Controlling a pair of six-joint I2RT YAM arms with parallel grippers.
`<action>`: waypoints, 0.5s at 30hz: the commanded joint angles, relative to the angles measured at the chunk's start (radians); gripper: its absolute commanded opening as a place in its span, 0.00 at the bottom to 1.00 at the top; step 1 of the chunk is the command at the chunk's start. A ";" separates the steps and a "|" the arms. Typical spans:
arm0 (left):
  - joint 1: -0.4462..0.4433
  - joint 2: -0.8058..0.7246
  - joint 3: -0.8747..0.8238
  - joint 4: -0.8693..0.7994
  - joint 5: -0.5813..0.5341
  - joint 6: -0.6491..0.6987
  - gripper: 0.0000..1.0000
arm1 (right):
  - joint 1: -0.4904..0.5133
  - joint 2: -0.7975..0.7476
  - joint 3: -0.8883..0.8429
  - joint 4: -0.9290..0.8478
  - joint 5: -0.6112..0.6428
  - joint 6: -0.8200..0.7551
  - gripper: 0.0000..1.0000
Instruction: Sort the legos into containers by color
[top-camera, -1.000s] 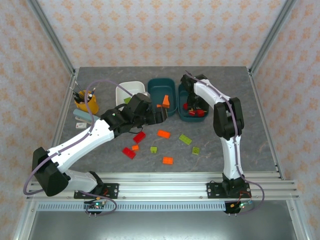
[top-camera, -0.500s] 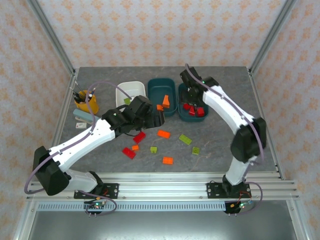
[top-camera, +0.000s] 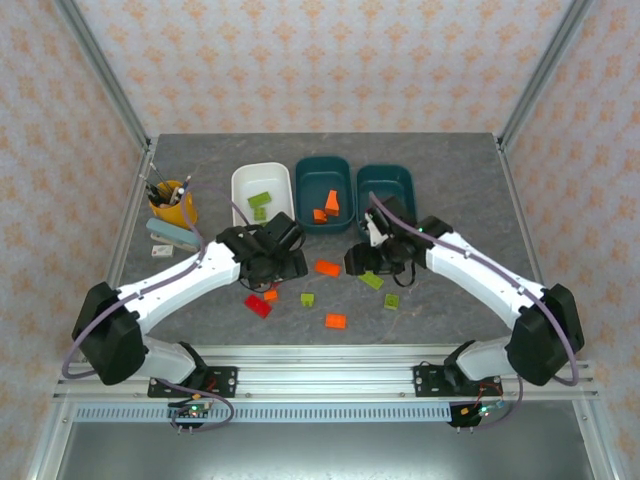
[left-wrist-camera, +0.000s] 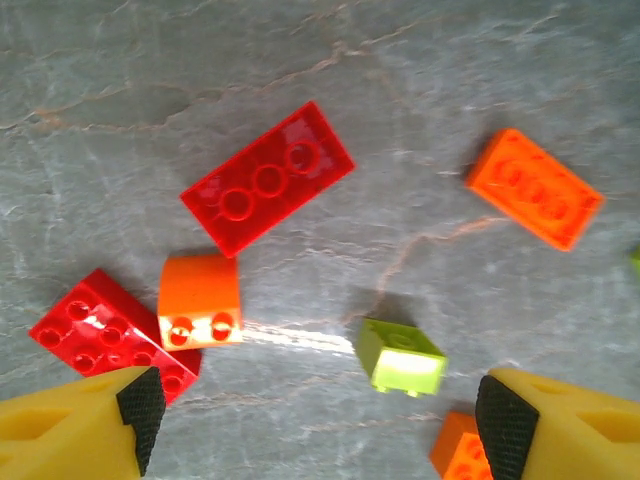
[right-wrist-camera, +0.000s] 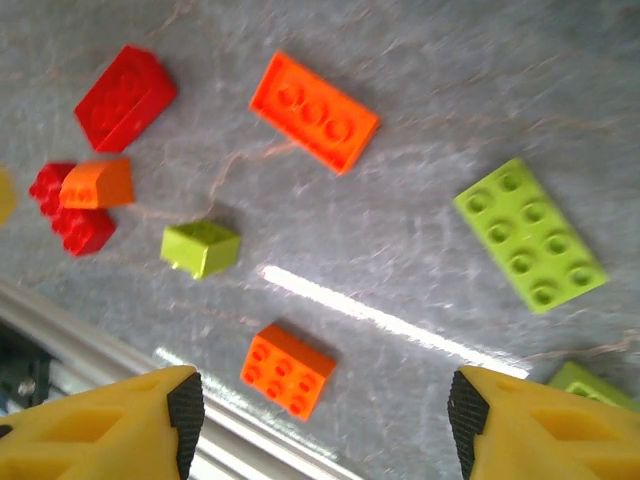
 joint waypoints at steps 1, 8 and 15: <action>0.031 0.041 -0.046 -0.045 -0.005 0.041 0.83 | 0.019 -0.036 -0.028 0.086 -0.097 0.024 0.68; 0.062 0.130 -0.037 0.002 0.006 0.064 0.69 | 0.030 -0.071 -0.063 0.115 -0.133 0.052 0.68; 0.063 0.165 -0.064 -0.003 0.009 0.038 0.65 | 0.030 -0.076 -0.071 0.117 -0.114 0.065 0.68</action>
